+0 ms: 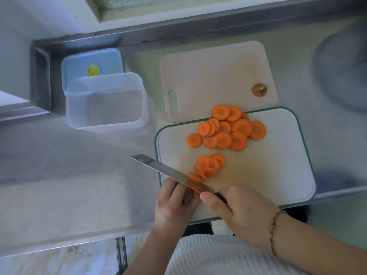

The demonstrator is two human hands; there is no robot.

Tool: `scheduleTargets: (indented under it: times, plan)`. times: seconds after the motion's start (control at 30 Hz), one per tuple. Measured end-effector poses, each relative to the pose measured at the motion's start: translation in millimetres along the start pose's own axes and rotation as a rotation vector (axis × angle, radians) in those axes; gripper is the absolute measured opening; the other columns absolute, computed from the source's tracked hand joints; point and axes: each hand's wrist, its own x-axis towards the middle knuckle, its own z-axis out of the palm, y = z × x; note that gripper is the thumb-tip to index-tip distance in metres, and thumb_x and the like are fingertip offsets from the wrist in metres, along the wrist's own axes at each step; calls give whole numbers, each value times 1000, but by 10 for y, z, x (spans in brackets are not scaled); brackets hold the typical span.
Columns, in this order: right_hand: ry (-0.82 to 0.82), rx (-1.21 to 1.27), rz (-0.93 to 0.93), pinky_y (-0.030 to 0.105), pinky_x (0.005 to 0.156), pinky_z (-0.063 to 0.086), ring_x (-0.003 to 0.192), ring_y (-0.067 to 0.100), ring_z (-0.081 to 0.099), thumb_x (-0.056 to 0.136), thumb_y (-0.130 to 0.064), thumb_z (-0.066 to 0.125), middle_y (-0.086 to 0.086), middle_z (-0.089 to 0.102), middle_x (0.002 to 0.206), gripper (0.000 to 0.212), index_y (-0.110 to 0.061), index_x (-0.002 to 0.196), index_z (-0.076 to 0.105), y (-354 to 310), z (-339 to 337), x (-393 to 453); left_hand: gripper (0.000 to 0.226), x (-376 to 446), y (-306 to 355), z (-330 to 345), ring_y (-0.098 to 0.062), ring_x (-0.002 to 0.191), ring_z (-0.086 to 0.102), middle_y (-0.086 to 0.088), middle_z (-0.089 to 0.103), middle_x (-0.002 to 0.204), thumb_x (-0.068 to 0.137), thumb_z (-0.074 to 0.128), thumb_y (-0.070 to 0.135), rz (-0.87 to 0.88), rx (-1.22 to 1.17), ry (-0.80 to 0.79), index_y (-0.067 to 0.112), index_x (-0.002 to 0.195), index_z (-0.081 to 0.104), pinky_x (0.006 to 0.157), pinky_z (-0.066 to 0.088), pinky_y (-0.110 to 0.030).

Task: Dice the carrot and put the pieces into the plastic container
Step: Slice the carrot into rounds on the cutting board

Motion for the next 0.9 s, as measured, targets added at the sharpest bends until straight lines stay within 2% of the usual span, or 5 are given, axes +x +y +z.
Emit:
scheduleTargets:
  times: [0.2, 0.47, 0.57, 0.73, 0.9]
  plan:
    - [-39, -28, 69, 39, 60, 48, 50, 15, 50, 82, -78, 17, 2, 48, 51, 71, -16, 58, 43, 55, 50, 15, 24, -18, -29, 10, -10, 61, 41, 8, 45, 79, 79, 78, 3, 27, 15, 5, 17, 84, 59, 67, 32, -5]
    - [27, -59, -32, 22, 54, 43, 53, 9, 51, 86, -72, 15, -4, 53, 55, 71, -17, 62, 53, -33, 250, 484, 8, -30, -48, -1, -18, 71, 60, -2, 61, 95, 90, 74, 7, 88, -33, -27, 4, 90, 67, 63, 50, -22]
    - [59, -1, -53, 27, 58, 44, 56, 9, 54, 86, -74, 10, -3, 56, 58, 77, -16, 63, 54, -36, 279, 489, 27, -79, -38, -42, -22, 79, 65, -4, 61, 105, 80, 80, -2, 69, -31, -42, 7, 100, 65, 71, 54, -25]
    - [42, 72, -66, 19, 53, 39, 54, 5, 50, 90, -71, 20, -12, 50, 53, 51, -37, 65, 49, 26, 170, 129, 17, -84, -25, -53, -14, 63, 51, -3, 59, 78, 79, 79, -1, 31, 28, -20, 8, 82, 66, 65, 41, -12]
    - [-4, -11, 27, 31, 54, 43, 49, 14, 47, 85, -75, 20, 0, 46, 49, 67, -19, 54, 41, 33, 87, -22, 35, -92, -34, -40, -18, 56, 45, -1, 51, 73, 68, 80, -11, 39, 14, -8, 12, 86, 61, 56, 38, -16]
